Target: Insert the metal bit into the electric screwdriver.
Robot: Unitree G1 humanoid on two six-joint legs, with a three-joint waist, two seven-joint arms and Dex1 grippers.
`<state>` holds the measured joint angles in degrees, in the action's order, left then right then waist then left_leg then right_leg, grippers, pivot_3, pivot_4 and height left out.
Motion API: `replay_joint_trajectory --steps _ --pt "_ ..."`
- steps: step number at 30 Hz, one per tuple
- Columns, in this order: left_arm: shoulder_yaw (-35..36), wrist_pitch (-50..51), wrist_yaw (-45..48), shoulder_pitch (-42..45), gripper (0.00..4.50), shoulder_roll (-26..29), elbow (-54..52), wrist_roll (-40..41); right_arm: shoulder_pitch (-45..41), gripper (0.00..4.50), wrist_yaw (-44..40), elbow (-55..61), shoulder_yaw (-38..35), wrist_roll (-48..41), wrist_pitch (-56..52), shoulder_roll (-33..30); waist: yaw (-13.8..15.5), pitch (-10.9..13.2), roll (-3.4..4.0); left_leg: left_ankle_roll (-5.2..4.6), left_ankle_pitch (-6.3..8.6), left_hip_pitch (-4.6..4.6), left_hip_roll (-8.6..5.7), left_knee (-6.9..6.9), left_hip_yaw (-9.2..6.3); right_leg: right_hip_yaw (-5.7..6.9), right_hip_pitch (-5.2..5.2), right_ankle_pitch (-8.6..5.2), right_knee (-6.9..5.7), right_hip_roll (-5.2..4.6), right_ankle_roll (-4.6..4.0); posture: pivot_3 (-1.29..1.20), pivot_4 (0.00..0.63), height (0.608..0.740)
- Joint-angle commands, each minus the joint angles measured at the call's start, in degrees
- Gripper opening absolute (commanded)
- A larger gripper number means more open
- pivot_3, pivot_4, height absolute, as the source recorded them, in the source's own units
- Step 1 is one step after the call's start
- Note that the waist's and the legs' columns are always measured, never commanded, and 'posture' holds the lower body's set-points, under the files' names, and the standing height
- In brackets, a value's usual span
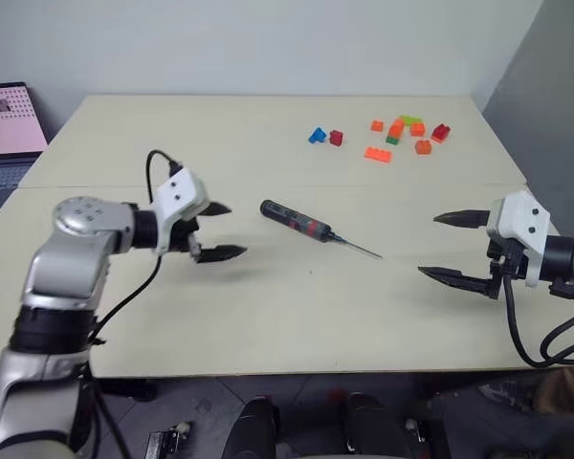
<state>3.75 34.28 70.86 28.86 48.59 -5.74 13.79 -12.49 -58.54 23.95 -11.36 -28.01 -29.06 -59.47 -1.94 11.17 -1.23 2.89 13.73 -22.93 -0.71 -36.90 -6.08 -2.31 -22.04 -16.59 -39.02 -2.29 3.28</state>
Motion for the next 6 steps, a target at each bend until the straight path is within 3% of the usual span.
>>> replay_joint_trajectory --steps 1,6 --pt "3.9 3.6 -3.6 -2.2 4.49 0.3 -5.1 3.6 -2.6 4.5 -1.8 -1.7 0.7 1.0 2.7 -0.3 0.4 0.0 0.0 0.0 0.0 0.02 0.03 -0.01 -0.02 0.03 0.04 0.0 0.01 0.03 0.01 0.0 0.15 0.74" --pt "3.8 2.0 -7.5 -5.2 4.49 0.4 -4.9 3.0 -3.7 4.5 -2.8 -5.4 2.8 3.4 5.9 0.0 0.3 0.0 0.0 0.0 0.0 0.1 0.13 0.01 0.04 0.0 0.09 0.04 0.07 0.11 -0.08 0.0 0.15 0.74"
